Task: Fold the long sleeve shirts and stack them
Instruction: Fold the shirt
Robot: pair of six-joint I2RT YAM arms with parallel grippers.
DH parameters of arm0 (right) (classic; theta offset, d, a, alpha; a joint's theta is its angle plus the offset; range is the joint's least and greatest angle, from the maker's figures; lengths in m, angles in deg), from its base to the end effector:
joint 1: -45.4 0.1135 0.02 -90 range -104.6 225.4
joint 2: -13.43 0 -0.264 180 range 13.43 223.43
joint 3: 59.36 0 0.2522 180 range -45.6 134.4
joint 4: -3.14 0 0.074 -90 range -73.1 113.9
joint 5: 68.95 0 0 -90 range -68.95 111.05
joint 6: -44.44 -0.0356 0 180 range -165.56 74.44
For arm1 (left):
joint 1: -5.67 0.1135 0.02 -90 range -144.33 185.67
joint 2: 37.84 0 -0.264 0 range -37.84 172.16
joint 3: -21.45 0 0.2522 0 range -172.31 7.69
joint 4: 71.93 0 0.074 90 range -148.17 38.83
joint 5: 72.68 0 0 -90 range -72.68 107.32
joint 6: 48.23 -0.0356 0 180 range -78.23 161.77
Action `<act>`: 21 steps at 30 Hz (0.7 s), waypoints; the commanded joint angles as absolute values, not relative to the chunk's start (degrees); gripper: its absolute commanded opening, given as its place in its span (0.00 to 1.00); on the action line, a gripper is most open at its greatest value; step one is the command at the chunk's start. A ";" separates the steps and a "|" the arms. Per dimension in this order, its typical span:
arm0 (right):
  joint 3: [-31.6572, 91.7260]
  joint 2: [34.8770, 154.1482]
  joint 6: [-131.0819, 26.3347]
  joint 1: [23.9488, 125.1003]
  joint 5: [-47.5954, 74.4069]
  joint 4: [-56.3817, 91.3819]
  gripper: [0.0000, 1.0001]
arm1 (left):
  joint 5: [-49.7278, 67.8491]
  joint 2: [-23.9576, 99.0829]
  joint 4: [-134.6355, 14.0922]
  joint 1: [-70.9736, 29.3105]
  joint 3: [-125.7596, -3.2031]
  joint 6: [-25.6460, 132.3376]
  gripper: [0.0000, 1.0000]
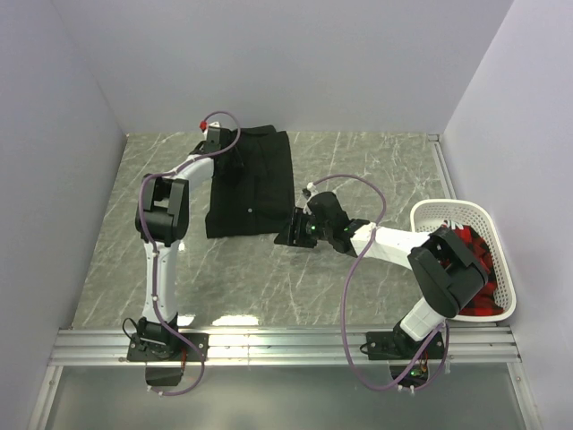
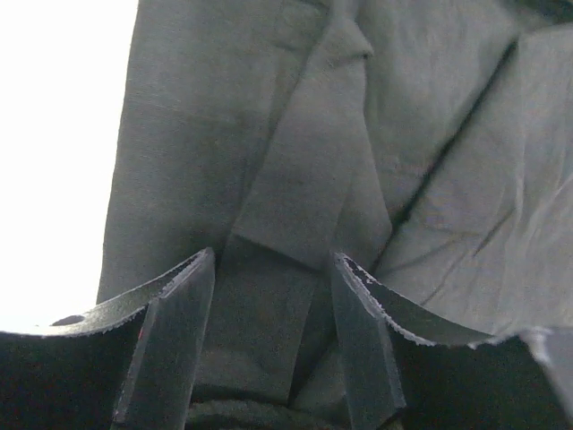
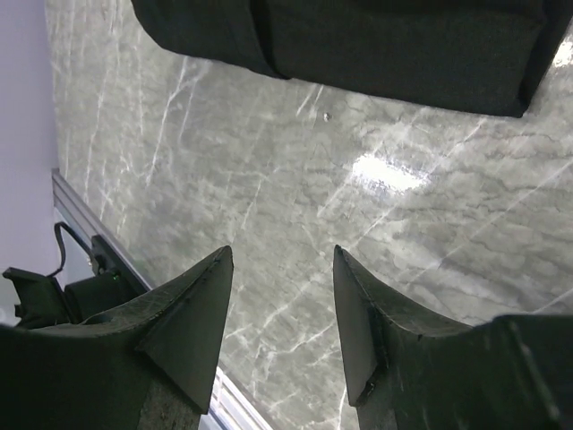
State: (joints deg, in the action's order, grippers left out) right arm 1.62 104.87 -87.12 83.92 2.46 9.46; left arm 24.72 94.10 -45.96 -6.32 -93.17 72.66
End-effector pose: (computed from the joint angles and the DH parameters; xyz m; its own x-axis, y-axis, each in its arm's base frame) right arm 0.2514 0.2146 0.1851 -0.8747 0.1074 -0.4727 -0.2804 0.6833 0.6742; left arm 0.5064 -0.1029 0.1598 -0.6343 -0.3858 -0.6700 -0.2463 0.9223 -0.2979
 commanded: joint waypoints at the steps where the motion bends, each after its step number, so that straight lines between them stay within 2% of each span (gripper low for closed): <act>1: 2.30 105.45 -88.45 83.89 4.08 6.18 0.56 | 25.23 92.77 -41.91 -5.15 -90.15 78.57 0.61; 7: 1.25 104.93 -87.92 83.63 6.63 7.58 0.56 | 20.85 83.03 -42.17 -2.51 -71.18 97.82 0.57; 10: 0.55 103.96 -87.75 82.58 8.03 8.29 0.56 | 18.22 73.63 -47.08 -2.59 -53.21 108.45 0.56; 13: -0.68 101.86 -87.22 81.00 10.23 9.69 0.56 | 15.83 63.00 -51.92 -3.56 -39.31 118.30 0.59; 16: -2.96 98.61 -86.00 78.54 13.31 11.36 0.56 | 16.09 51.05 -51.85 -7.58 -30.49 123.49 0.67; 21: -4.29 93.42 -81.87 74.58 14.54 13.82 0.56 | 20.39 32.05 -47.28 -12.43 -25.62 120.09 0.83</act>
